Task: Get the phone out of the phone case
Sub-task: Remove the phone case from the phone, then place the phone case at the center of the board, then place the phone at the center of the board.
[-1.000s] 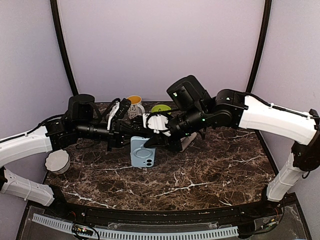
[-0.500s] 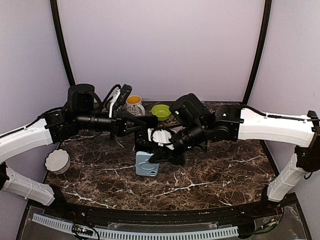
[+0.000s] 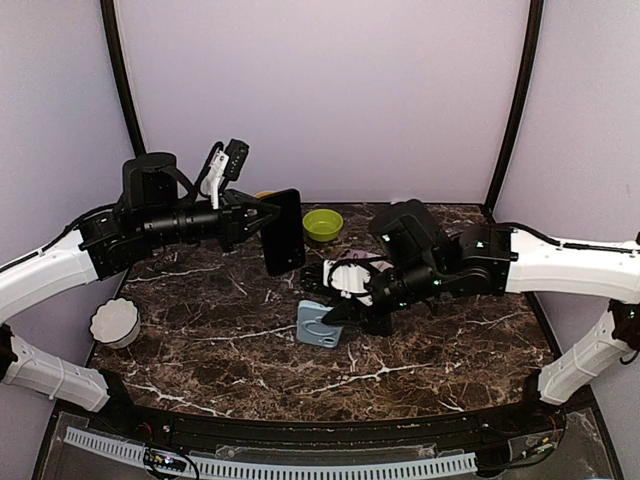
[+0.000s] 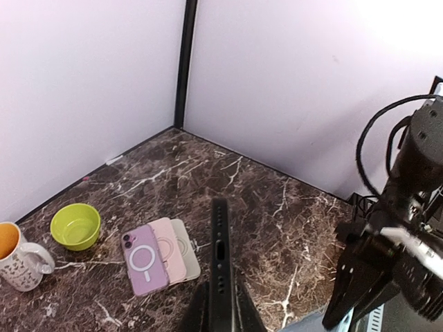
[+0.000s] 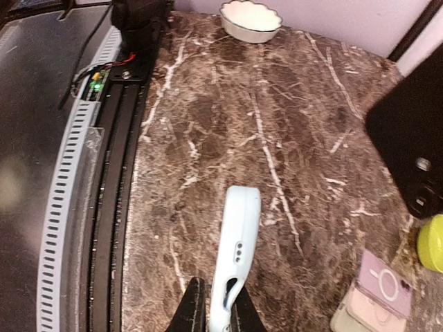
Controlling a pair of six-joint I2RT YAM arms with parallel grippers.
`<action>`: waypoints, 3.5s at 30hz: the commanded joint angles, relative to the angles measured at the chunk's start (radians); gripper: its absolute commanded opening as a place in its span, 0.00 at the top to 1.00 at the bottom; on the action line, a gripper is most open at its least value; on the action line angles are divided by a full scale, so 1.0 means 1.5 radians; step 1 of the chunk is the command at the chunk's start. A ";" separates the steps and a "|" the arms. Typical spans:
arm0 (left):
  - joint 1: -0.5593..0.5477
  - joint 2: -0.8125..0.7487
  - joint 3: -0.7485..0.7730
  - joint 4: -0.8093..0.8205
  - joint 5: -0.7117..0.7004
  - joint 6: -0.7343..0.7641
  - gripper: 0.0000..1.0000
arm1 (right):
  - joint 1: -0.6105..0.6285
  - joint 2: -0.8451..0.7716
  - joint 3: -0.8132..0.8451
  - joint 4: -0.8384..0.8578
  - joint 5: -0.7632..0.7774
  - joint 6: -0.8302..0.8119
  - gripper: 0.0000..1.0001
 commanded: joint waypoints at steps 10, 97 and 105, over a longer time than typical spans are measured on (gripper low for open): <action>0.007 -0.130 -0.124 0.021 -0.066 -0.042 1.00 | -0.131 -0.084 -0.073 0.144 0.591 0.044 1.00; 0.337 0.653 0.464 -0.643 -0.622 -0.098 0.85 | -0.358 -0.041 -0.100 -0.070 0.406 0.471 0.08; 0.339 0.669 0.436 -0.610 -0.527 -0.144 0.64 | -0.350 -0.053 -0.111 -0.073 0.404 0.485 0.08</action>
